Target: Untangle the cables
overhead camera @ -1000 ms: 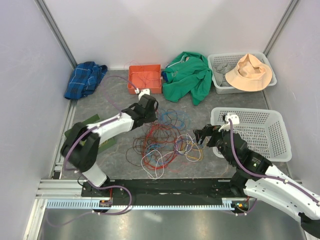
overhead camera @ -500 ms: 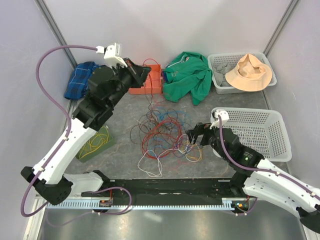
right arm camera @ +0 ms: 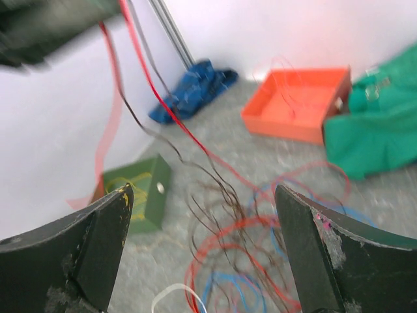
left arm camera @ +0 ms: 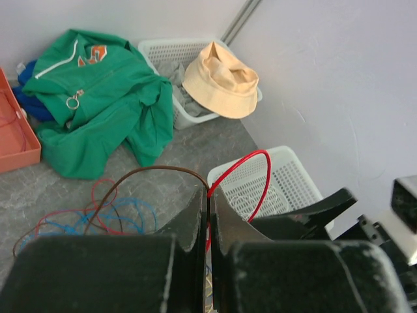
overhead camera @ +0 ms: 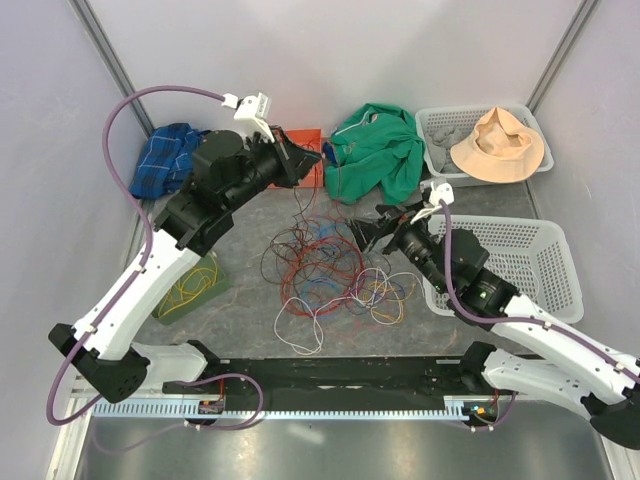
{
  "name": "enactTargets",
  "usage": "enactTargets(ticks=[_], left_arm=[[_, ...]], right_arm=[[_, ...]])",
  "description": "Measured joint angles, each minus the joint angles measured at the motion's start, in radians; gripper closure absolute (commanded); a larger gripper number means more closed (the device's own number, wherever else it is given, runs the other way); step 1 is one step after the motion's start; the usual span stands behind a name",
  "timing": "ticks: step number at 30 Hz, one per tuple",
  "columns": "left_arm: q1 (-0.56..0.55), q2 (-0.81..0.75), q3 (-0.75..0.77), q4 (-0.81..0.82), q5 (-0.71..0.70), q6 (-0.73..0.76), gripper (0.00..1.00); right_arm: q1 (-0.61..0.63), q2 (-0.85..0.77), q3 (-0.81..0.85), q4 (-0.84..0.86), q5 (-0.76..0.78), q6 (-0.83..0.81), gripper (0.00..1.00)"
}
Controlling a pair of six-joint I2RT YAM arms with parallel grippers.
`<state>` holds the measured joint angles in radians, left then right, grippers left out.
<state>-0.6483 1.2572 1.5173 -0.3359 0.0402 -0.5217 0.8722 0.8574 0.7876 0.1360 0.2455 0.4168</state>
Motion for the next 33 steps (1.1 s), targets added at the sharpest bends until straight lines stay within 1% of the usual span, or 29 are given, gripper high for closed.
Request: enactTargets(ticks=[4,10,12,15,18,19,20,21,24,27,28,29,30,31,33], left_arm=[[0.0,0.0,-0.035,-0.014,0.019,0.0,0.98],[0.0,-0.003,-0.051,-0.03,0.028,0.0,0.98],[0.0,-0.005,-0.051,-0.029,0.034,0.0,0.98],[0.0,-0.012,-0.052,-0.03,0.041,0.0,0.98],[0.0,-0.023,-0.058,-0.029,0.042,0.0,0.98],[0.0,-0.028,-0.061,-0.03,0.042,0.0,0.98],[0.0,-0.032,-0.064,-0.03,0.042,0.0,0.98],[0.0,-0.035,-0.068,-0.03,0.043,0.0,0.98],[0.0,-0.044,-0.087,-0.03,0.04,0.0,0.86],[0.0,-0.06,-0.128,-0.03,0.027,0.003,0.58],[0.0,-0.069,-0.153,-0.026,0.016,0.004,0.36],[0.0,-0.08,-0.175,-0.03,0.01,0.007,0.19],[0.0,-0.093,-0.206,-0.031,-0.005,0.008,0.04],[0.0,-0.108,-0.237,-0.032,-0.018,0.01,0.0],[0.0,-0.138,-0.294,-0.041,-0.044,0.008,0.0]], right_arm=[[0.0,0.061,0.051,0.09,-0.015,-0.022,0.05],[0.0,0.166,0.117,0.159,-0.024,-0.039,0.09],[0.0,0.198,0.124,0.165,-0.024,-0.04,0.11],[0.0,0.252,0.135,0.167,-0.024,-0.046,0.18],[0.0,0.298,0.151,0.167,-0.024,-0.057,0.59],[0.0,0.311,0.159,0.165,-0.023,-0.057,0.79],[0.0,0.32,0.167,0.164,-0.02,-0.063,0.88],[0.0,0.33,0.178,0.162,-0.018,-0.063,1.0],[0.0,0.343,0.211,0.151,-0.006,-0.069,1.0],[-0.002,0.338,0.248,0.125,0.016,-0.079,1.0],[-0.003,0.335,0.266,0.108,0.025,-0.085,1.0],[-0.004,0.33,0.283,0.094,0.037,-0.092,1.0],[-0.004,0.323,0.304,0.074,0.049,-0.099,1.0],[-0.004,0.316,0.329,0.051,0.063,-0.105,1.0],[-0.004,0.301,0.377,0.009,0.084,-0.117,1.0]])
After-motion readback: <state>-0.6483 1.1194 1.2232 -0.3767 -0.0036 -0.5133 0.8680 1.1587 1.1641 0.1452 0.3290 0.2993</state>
